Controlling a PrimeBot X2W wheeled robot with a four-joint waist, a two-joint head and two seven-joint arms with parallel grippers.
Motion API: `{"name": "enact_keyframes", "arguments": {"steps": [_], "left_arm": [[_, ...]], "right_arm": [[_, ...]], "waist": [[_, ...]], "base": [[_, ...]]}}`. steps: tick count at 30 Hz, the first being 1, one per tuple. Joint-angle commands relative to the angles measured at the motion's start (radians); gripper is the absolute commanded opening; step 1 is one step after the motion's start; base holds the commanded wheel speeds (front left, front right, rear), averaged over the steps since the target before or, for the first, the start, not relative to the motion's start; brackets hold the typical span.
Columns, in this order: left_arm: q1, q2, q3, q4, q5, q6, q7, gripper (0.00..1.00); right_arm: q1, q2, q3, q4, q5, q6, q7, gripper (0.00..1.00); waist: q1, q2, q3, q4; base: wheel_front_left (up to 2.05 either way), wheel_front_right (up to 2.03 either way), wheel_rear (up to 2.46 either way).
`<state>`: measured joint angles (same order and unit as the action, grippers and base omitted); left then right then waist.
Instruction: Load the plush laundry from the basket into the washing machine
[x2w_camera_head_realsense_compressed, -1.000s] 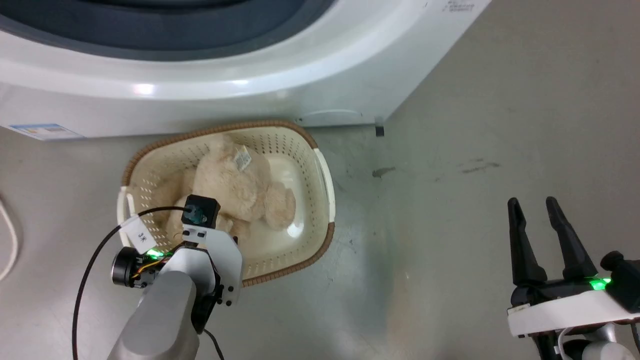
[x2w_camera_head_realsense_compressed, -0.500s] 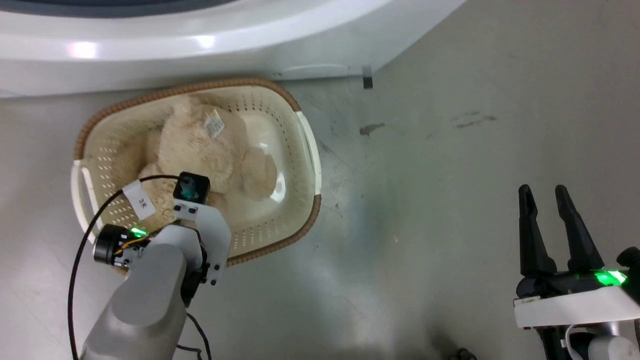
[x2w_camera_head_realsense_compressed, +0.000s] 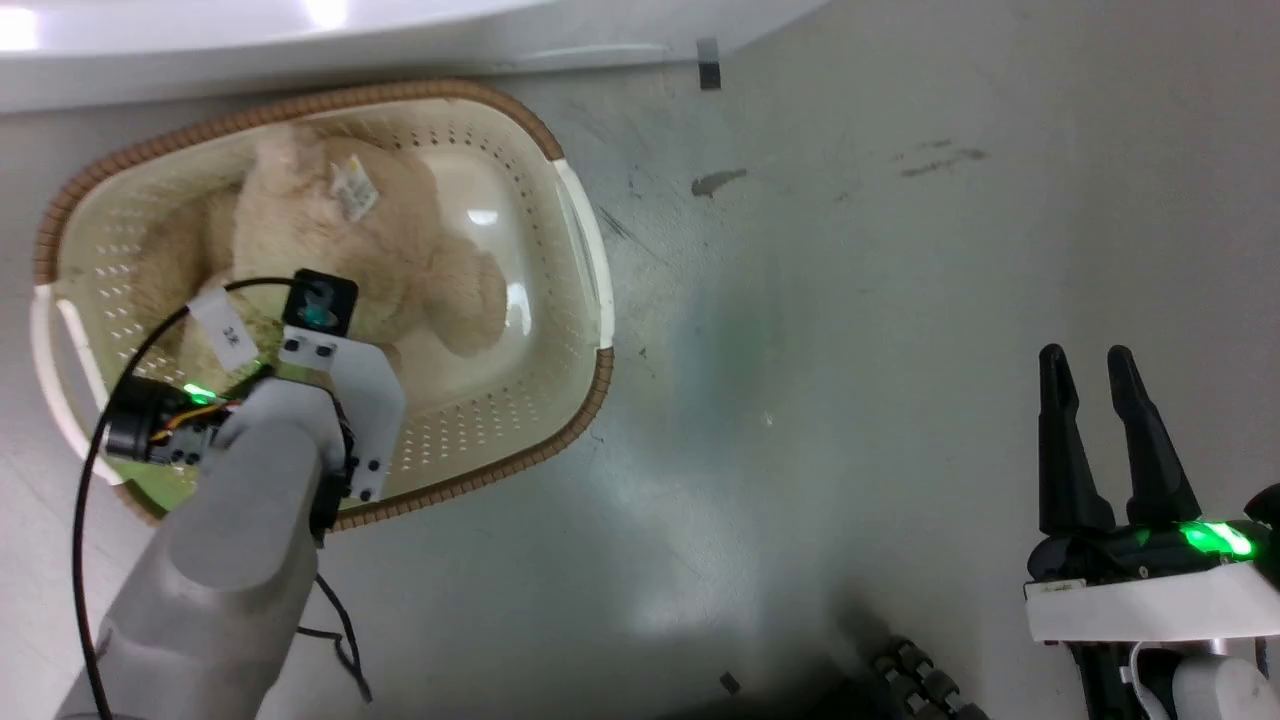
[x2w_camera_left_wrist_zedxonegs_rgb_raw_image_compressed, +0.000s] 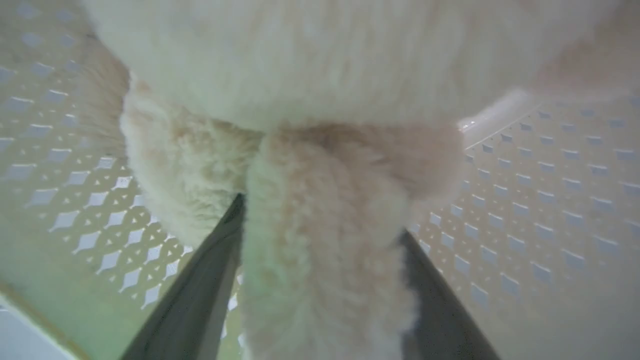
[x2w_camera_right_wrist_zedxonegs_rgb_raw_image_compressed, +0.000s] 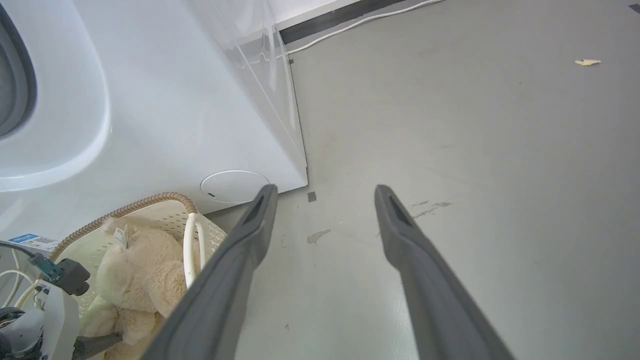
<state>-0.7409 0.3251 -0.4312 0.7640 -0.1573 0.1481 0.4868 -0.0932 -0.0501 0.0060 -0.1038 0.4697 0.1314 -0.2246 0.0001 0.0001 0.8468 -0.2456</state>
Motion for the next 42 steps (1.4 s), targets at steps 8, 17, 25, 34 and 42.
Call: {"name": "enact_keyframes", "arguments": {"steps": [8, 17, 25, 34, 42], "left_arm": [[-0.072, 0.021, -0.033, 0.038, -0.045, -0.009, 0.0, 0.0], [-0.059, -0.007, -0.038, 0.09, -0.121, -0.041, -0.071, 0.0], [0.013, -0.091, -0.036, 0.112, -0.181, -0.079, -0.178, 0.0], [0.118, -0.181, -0.033, 0.105, -0.247, -0.124, -0.293, 0.0], [0.234, -0.218, -0.016, 0.031, -0.302, -0.136, -0.391, 0.0]], "right_arm": [[-0.034, 0.0, 0.003, -0.001, 0.047, -0.001, -0.025, 1.0], [-0.068, 0.0, 0.017, 0.038, 0.074, -0.001, -0.037, 1.0], [-0.06, 0.0, 0.015, 0.108, 0.05, -0.001, -0.037, 1.0], [-0.022, 0.0, -0.004, 0.178, 0.026, -0.001, -0.037, 1.0], [0.036, 0.0, -0.019, 0.226, 0.021, -0.001, -0.037, 1.0]], "waist": [[-0.0001, -0.0001, 0.059, -0.01], [-0.0001, -0.0001, -0.017, 0.007], [-0.0001, -0.0001, -0.211, 0.071], [-0.0001, -0.0001, -0.428, 0.154], [-0.0001, -0.0001, -0.587, 0.214]], "base": [[0.0, 0.0, 0.0], [0.0, 0.0, 0.0], [0.0, 0.0, 0.0], [0.0, 0.0, 0.0], [0.0, 0.0, 0.0]]}}
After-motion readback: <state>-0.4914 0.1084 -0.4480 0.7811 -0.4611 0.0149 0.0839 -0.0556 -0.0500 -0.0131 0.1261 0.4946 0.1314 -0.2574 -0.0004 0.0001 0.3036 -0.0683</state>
